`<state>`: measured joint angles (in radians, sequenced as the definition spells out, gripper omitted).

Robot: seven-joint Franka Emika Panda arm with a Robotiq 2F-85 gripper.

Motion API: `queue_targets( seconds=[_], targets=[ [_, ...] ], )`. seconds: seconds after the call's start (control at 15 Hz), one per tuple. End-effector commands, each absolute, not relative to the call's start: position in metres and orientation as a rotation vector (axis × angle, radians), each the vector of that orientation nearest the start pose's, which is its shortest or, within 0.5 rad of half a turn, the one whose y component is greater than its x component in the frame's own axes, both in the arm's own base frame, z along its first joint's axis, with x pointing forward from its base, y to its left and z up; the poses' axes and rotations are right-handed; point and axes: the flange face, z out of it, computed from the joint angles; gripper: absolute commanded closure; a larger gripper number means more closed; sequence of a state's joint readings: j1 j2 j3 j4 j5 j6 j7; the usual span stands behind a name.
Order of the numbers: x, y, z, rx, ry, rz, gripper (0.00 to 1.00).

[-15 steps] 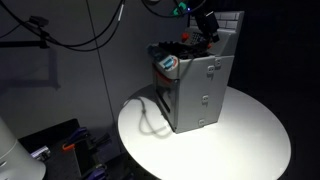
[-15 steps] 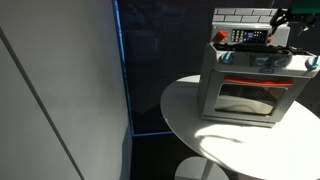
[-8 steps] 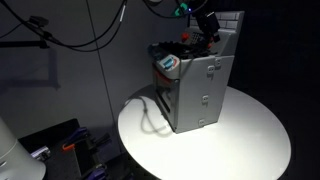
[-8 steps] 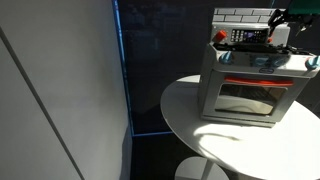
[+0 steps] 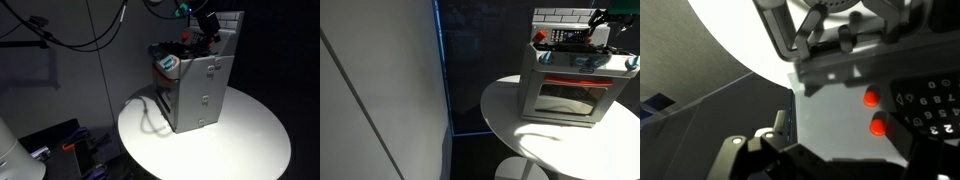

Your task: Press a button on the stove

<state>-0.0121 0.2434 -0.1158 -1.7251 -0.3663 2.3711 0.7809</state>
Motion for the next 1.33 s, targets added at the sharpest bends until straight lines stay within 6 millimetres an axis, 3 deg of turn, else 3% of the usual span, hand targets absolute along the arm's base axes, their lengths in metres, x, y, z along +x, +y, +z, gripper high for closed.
queue_targets(
  seconds=[0.0, 1.27],
  targets=[
    [0.667, -0.084, 0.49, -3.025, 1.124, -0.809, 0.0],
    [0.676, -0.098, 0.484, -3.027, 1.174, -0.801, 0.0]
  ],
)
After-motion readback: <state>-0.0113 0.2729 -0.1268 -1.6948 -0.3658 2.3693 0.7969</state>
